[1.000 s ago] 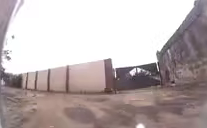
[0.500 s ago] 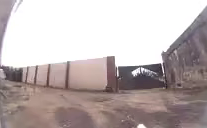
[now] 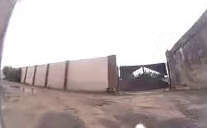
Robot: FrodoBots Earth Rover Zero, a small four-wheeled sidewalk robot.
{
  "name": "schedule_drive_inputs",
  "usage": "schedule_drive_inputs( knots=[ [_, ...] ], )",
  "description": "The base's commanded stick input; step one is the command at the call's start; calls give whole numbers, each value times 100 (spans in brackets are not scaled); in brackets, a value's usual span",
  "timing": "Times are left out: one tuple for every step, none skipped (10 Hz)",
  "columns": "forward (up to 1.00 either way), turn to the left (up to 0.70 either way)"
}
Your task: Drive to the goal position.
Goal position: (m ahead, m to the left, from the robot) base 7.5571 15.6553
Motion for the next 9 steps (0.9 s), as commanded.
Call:
schedule_drive_inputs(
  knots=[
    [100, 40],
    [100, 40],
    [100, 40],
    [100, 40],
    [100, 33],
    [100, 4],
    [100, 1],
    [100, 0],
    [100, 0]
  ],
)
